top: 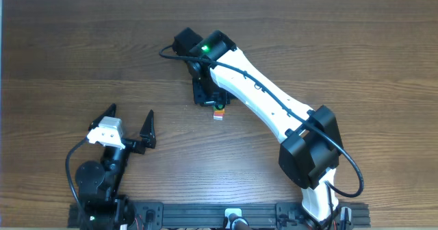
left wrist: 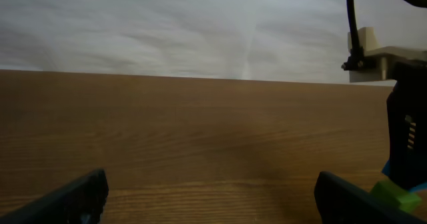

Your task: Stack Cubes

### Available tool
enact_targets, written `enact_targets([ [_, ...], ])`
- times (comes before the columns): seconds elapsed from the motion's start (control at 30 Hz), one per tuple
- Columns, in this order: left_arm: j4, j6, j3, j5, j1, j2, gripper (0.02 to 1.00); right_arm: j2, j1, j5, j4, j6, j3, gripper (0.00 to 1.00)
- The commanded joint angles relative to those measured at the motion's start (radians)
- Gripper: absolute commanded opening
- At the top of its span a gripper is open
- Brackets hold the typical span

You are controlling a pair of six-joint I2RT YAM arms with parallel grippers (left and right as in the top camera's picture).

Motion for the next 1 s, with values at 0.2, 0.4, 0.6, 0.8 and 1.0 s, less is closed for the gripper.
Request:
enact_targets([
  [0.2, 0.003, 0.008, -0.006, 0.009, 0.005, -0.005, 0.998, -0.039, 0.002, -0.002, 0.005, 0.018, -0.019, 0.012],
  [0.4, 0.003, 0.008, -0.006, 0.009, 0.005, -0.005, 0.998, -0.039, -0.006, -0.002, 0.030, 0.018, -0.045, 0.012],
  [0.6, 0.003, 0.008, -0.006, 0.009, 0.005, -0.005, 0.996, -0.039, -0.013, -0.003, 0.049, 0.026, -0.071, 0.012],
  [0.8, 0.003, 0.008, -0.006, 0.009, 0.005, -0.005, 0.998, -0.039, -0.013, -0.003, 0.055, 0.025, -0.071, 0.029],
  [1.0, 0.003, 0.008, -0.006, 0.009, 0.005, -0.005, 0.998, -0.039, -0.013, -0.005, 0.056, 0.025, -0.071, 0.338],
])
